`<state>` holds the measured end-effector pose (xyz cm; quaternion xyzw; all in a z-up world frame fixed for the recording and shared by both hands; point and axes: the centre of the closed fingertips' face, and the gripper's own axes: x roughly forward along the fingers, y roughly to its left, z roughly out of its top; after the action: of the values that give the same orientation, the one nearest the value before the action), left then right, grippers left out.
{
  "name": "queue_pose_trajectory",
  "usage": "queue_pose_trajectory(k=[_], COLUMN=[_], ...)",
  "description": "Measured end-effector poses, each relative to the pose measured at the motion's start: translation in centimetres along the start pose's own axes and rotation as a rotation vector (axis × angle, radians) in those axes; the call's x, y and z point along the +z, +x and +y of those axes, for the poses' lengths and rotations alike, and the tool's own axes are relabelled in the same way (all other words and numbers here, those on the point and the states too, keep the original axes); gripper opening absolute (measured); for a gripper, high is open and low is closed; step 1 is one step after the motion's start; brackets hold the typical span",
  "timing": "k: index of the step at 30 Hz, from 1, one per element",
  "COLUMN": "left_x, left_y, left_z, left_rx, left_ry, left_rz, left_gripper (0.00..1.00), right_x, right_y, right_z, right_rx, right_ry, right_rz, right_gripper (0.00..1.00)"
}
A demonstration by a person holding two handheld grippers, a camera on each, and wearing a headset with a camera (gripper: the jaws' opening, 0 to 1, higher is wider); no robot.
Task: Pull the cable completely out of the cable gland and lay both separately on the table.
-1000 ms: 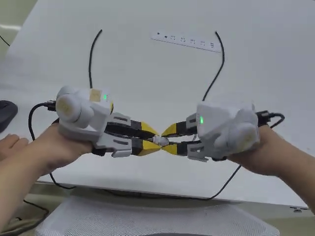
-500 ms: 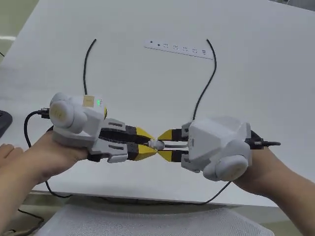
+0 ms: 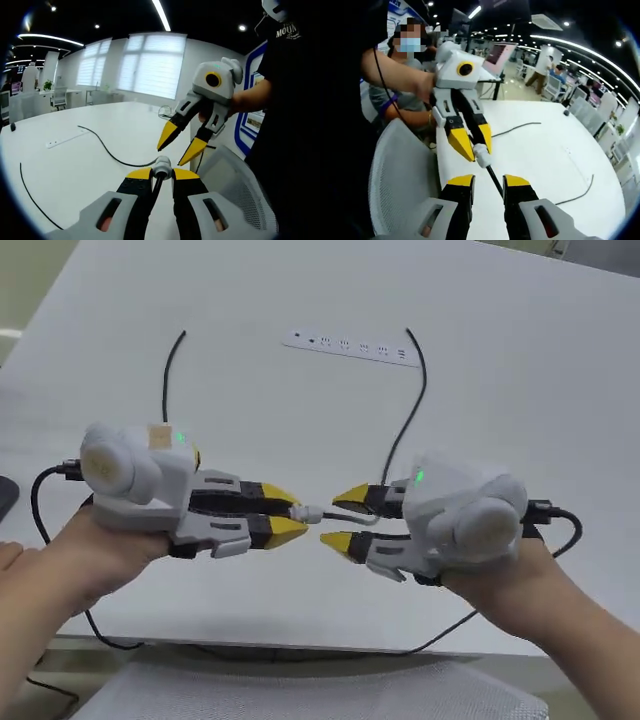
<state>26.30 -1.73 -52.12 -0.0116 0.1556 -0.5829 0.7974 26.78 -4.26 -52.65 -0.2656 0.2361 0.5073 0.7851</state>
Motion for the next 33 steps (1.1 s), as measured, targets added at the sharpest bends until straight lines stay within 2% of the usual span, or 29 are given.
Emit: queue_pose_trajectory(k=[2,6,13,15,33], left_x=[0.1,0.2,0.1,0.1,-0.2], left_y=[0.0,0.1,0.5,0.5,1.8], left_z=[0.1,0.0,-0.4,-0.3,-0.7], left_rx=[-0.001,-0.007,-0.015,-0.006,-0.009], left_ry=[0.001,0.0,0.006,0.0,0.019], left_rz=[-0.003,-0.003,0.019,0.02,0.055], left_gripper=[0.15,0.15,0.15,0.15,0.15], right_x=[-1.0,-0.9,0.3,0.3,-1.3], right_y=[-0.1,0.5,1.7,1.7,1.2], right_z=[-0.8,-0.9,0.4,0.3,-0.1], right_rx=[-0.07,-0.124,-0.118,-0.135,-0.125], right_ry=[-0.023,-0.036,-0.086,-0.107,-0.039], right_rz=[0.045,0.054,0.038,0.041,0.045], right_gripper=[0.16,0.14,0.04,0.03,0.0])
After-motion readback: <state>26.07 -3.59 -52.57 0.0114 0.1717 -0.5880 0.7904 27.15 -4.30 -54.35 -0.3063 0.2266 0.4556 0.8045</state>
